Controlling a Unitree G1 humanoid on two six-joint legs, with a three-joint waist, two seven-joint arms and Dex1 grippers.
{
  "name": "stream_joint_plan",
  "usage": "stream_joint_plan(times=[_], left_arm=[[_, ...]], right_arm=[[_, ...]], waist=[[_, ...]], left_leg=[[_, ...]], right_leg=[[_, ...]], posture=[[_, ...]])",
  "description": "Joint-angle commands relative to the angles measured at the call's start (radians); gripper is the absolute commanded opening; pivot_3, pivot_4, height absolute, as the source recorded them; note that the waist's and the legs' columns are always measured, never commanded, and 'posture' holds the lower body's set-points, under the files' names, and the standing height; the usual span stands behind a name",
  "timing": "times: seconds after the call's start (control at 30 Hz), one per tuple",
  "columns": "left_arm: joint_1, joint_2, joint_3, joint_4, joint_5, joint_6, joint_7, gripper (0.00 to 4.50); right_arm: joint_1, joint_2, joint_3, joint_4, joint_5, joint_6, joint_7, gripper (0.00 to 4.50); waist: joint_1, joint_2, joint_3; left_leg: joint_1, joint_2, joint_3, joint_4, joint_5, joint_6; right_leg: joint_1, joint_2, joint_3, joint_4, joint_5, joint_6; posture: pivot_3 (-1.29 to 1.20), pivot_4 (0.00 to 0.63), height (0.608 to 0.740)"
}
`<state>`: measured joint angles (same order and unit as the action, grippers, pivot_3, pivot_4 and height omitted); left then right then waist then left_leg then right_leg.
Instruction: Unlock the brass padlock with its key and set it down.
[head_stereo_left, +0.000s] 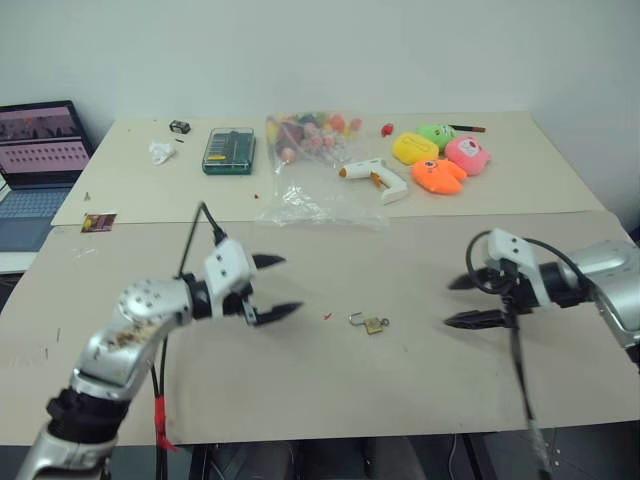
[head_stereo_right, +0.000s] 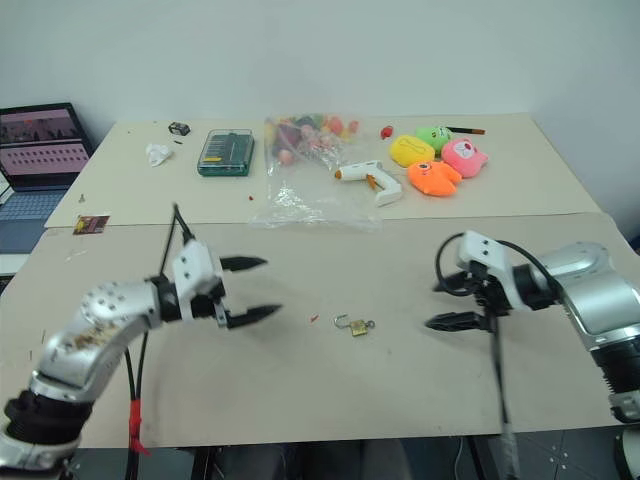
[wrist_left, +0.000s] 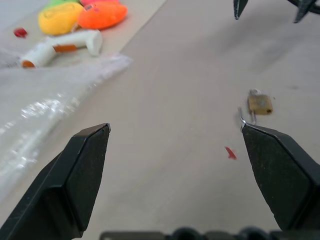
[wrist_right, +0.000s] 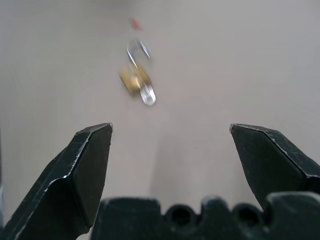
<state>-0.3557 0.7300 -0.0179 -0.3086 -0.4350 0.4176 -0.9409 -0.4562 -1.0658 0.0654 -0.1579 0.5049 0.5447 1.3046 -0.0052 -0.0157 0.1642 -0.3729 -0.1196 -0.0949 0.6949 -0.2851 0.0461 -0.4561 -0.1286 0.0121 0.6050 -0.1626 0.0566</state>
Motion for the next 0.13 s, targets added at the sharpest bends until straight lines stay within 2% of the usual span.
stream_joint_plan(times=[0.03, 0.13], left_arm=[[-0.018, 0.014, 0.021, -0.008, -0.034, 0.022, -0.033, 4.5], [-0.045, 0.007, 0.039, 0.002, -0.054, 0.046, -0.022, 4.5]], right_arm=[[0.041, 0.024, -0.092, -0.121, 0.084, 0.085, -0.065, 4.43], [0.063, 0.056, -0.089, -0.147, 0.069, 0.085, -0.113, 4.43]], waist=[[0.002, 0.0, 0.0], [0.006, -0.001, 0.0]], left_leg=[[0.0, 0.0, 0.0, 0.0, 0.0, 0.0], [0.0, -0.001, 0.0, 0.0, -0.001, 0.001]], right_leg=[[0.0, 0.0, 0.0, 0.0, 0.0, 0.0], [0.0, 0.0, 0.0, 0.0, 0.0, 0.0]], posture=[[0.0, 0.15, 0.74], [0.0, 0.15, 0.74]])
